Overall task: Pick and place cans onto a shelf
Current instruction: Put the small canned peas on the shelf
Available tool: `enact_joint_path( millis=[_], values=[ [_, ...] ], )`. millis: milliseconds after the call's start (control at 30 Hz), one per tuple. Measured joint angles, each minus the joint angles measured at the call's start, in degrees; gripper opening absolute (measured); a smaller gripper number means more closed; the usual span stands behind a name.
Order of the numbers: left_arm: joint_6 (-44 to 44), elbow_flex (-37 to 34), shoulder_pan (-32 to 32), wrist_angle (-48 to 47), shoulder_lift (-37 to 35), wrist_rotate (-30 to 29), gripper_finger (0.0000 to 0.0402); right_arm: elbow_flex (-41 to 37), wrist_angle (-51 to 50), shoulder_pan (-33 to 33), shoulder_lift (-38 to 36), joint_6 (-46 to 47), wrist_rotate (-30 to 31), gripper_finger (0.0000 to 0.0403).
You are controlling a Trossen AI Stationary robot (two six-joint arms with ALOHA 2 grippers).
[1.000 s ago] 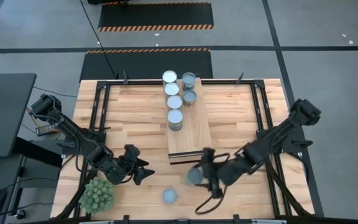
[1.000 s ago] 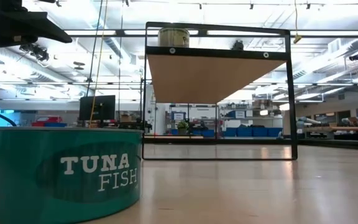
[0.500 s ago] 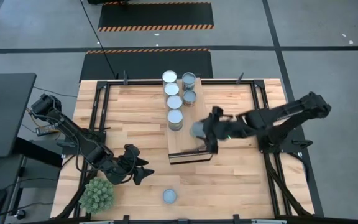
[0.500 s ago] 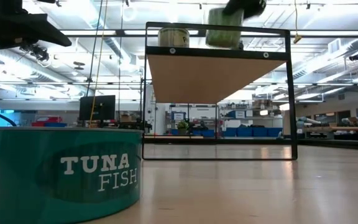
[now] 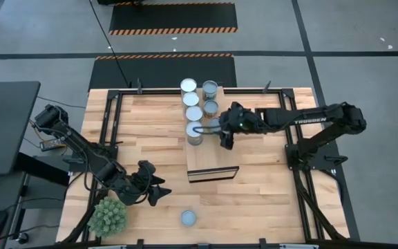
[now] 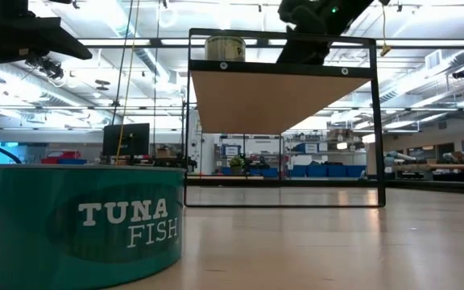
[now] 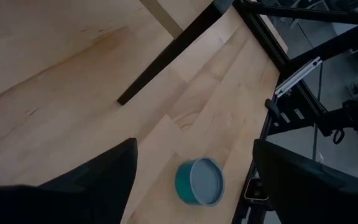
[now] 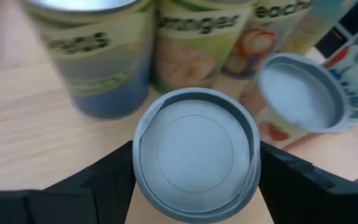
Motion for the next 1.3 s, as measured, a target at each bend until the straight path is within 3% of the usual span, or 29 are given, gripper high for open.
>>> enact_joint_path(
  millis=[233,967,1300],
  values=[
    [0.05,0.00,0.00,-0.11,0.00,-0.01,0.0322,0.00,1.73,-4.29,0.09,-2.17,-5.13,0.0296],
    [-0.04,0.00,0.00,-0.02,0.00,-0.01,0.0322,0.00,5.69,-6.50,1.95,-3.61,-4.63,0.0298],
    [-0.09,0.00,0.00,-0.02,0.00,0.01,0.0322,0.00,5.75,-6.46,1.95,-3.51,-5.04,0.0344]
  ],
)
